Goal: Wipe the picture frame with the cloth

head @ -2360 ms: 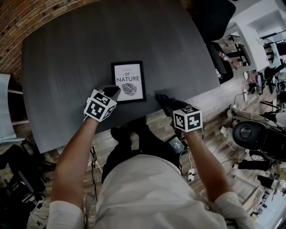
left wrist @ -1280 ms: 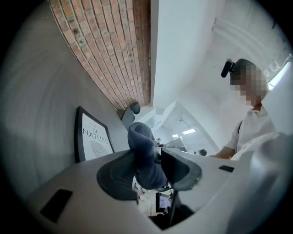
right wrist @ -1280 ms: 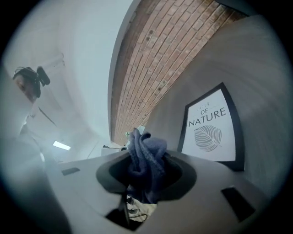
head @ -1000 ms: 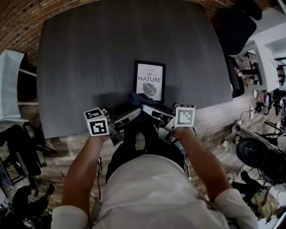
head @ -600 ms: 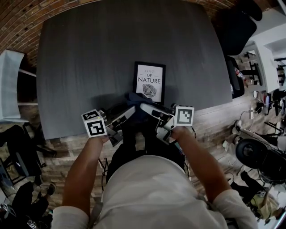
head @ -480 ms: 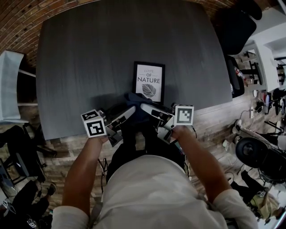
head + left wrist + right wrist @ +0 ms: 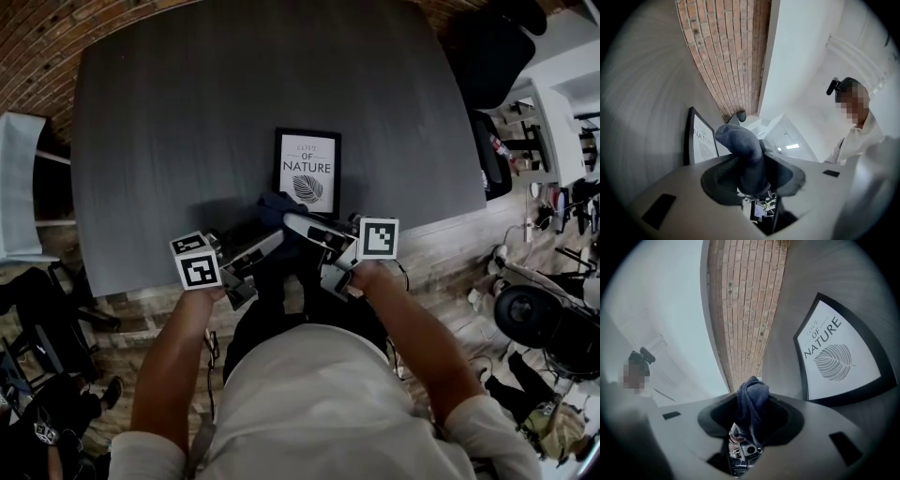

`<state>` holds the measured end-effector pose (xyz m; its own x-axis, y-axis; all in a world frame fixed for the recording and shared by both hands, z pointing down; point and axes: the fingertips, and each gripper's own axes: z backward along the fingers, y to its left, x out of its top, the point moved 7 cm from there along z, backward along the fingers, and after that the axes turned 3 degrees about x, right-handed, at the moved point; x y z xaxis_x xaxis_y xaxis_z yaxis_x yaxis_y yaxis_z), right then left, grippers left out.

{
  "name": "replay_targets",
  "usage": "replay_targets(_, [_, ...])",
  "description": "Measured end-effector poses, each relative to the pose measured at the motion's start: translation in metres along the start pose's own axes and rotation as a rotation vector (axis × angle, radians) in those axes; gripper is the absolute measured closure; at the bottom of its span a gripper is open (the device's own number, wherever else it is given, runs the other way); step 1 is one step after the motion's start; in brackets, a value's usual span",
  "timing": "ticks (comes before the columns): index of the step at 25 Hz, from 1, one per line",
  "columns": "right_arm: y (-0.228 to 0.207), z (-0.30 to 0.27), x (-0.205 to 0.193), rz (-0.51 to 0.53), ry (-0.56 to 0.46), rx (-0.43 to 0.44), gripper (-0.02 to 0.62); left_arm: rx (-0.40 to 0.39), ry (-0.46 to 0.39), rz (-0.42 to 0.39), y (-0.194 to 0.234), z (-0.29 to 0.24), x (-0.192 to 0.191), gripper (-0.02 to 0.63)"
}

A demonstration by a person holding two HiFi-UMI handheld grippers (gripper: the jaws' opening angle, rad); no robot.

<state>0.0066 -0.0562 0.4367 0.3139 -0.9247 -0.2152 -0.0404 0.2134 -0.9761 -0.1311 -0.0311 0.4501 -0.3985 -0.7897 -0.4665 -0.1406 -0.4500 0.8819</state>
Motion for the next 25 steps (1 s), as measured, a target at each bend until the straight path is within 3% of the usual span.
replay_targets(5, [-0.005, 0.003, 0.010, 0.067, -0.017, -0.076, 0.363, 0.076, -0.003, -0.055, 0.009, 0.007, 0.010, 0.474])
replay_targets(9, [-0.015, 0.015, 0.031, 0.207, 0.022, -0.223, 0.360, 0.200, -0.014, -0.141, 0.023, 0.016, 0.032, 0.474])
replay_targets(10, [-0.019, 0.019, 0.036, 0.243, 0.038, -0.278, 0.369, 0.235, -0.014, -0.164, 0.027, 0.017, 0.039, 0.474])
replay_targets(13, [-0.028, 0.022, 0.048, 0.342, 0.096, -0.422, 0.530, 0.322, -0.014, -0.206, 0.036, 0.015, 0.061, 0.474])
replay_targets(14, [-0.032, 0.021, 0.050, 0.376, 0.128, -0.470, 0.552, 0.351, -0.012, -0.225, 0.038, 0.013, 0.068, 0.474])
replay_targets(20, [-0.057, 0.012, 0.045, 0.667, 0.453, -0.781, 0.570, 0.540, 0.032, -0.410, 0.054, -0.003, 0.096, 0.474])
replay_targets(25, [-0.067, 0.007, 0.039, 0.785, 0.604, -0.880, 0.580, 0.640, 0.088, -0.527, 0.070, -0.019, 0.117, 0.474])
